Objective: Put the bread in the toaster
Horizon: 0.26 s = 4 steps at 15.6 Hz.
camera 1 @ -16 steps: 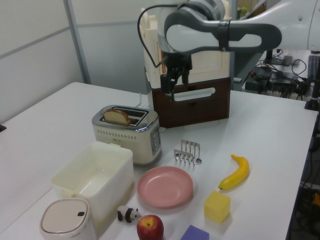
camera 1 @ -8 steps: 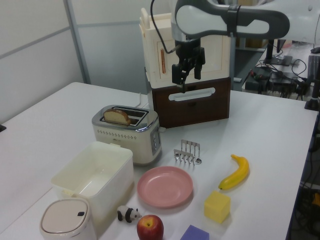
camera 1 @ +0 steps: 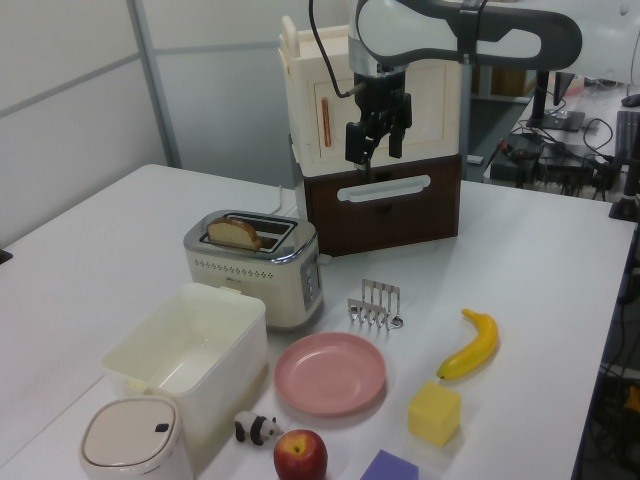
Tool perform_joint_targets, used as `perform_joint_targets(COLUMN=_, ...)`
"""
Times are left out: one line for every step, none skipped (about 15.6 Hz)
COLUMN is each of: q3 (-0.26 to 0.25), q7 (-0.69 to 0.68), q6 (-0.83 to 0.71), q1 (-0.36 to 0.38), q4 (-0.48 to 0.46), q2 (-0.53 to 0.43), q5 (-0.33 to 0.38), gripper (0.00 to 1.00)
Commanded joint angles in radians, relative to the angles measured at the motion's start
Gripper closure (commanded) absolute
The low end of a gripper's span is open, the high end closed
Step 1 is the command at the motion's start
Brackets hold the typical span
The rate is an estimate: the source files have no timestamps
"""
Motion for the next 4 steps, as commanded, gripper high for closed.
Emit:
perform_joint_targets(q3=-0.002, q7=-0.021, q6=-0.027, q1=0.01, q4=-0.003, q2=-0.016, q5=0.024, gripper=0.0)
perform_joint_targets(q3=-0.002, q7=-0.021, q6=-0.027, q1=0.01, q4=-0.003, q2=-0.014, q5=0.022, gripper=0.0)
perform_joint_targets(q3=-0.002, q7=-0.021, q6=-0.027, q1=0.01, q4=-0.003, q2=-0.016, q5=0.022, gripper=0.0)
perform_joint_targets(q3=-0.002, q7=-0.021, q6=-0.027, q1=0.01, q4=-0.003, q2=-0.016, q5=0.022, gripper=0.0)
